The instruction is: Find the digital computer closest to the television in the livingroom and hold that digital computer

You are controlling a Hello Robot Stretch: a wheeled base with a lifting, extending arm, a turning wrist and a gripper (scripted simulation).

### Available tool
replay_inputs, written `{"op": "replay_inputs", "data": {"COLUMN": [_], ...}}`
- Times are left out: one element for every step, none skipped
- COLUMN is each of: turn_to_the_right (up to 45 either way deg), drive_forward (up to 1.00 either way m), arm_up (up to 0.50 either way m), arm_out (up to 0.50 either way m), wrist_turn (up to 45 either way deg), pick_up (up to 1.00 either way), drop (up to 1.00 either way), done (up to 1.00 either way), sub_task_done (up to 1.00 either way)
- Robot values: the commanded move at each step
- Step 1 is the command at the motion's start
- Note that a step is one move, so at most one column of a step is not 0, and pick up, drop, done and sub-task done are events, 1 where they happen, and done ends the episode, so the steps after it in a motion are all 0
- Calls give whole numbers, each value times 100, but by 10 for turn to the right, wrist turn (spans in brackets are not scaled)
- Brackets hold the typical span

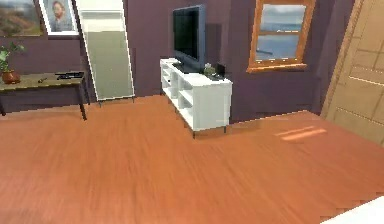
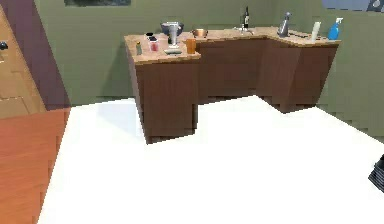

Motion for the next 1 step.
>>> {"op": "replay_inputs", "data": {"turn_to_the_right": [-30], "drive_forward": [0], "arm_up": [0], "arm_out": [0], "wrist_turn": [0], "pick_up": [0], "drop": [0], "done": [0], "sub_task_done": [0]}}
